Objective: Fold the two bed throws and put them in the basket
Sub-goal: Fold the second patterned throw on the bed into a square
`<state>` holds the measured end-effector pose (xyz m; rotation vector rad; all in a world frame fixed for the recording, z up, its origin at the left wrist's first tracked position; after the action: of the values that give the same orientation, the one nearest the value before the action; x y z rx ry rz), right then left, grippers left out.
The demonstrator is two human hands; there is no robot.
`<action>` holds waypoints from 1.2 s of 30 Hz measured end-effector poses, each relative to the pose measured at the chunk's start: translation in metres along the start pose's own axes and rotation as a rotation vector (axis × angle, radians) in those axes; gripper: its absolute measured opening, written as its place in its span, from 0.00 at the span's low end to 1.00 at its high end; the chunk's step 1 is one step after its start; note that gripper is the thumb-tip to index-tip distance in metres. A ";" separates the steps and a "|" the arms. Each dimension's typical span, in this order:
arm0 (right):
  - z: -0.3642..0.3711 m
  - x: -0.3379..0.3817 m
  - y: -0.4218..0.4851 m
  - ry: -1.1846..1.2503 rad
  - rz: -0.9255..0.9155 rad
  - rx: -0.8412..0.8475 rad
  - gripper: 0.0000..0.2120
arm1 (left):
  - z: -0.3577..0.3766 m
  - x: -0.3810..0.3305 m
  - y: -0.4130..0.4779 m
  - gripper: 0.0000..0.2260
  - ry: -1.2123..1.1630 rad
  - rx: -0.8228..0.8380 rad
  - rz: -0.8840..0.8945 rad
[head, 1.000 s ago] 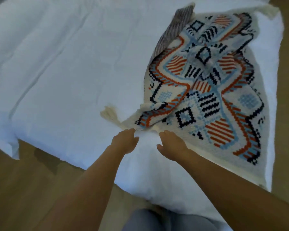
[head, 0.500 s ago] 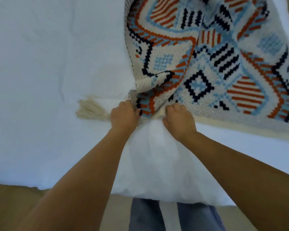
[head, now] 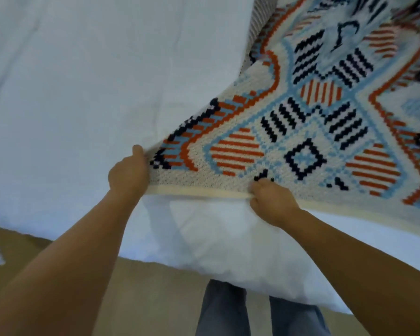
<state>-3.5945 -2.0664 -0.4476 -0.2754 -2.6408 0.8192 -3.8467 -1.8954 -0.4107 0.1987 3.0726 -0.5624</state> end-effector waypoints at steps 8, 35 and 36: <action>0.020 0.017 0.004 -0.039 0.019 0.041 0.12 | 0.027 -0.017 -0.018 0.15 -0.121 -0.027 -0.031; 0.015 -0.261 -0.136 -0.199 0.199 0.023 0.10 | 0.156 -0.334 -0.197 0.23 -0.047 0.279 0.594; 0.021 -0.261 -0.141 -0.184 0.186 0.051 0.10 | 0.160 -0.330 -0.208 0.24 -0.034 0.299 0.581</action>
<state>-3.3745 -2.2667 -0.4552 -0.4587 -2.7904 1.0145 -3.5475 -2.1848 -0.4760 1.0212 2.6723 -0.9478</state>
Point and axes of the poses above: each hand's wrist, its own y-axis towards the middle knuckle, its own z-axis out of the palm, x = y × z, the point moved 9 cm from there along y, towards the middle knuckle, and after that the axes turned 5 degrees about x, right-handed, at the moved point
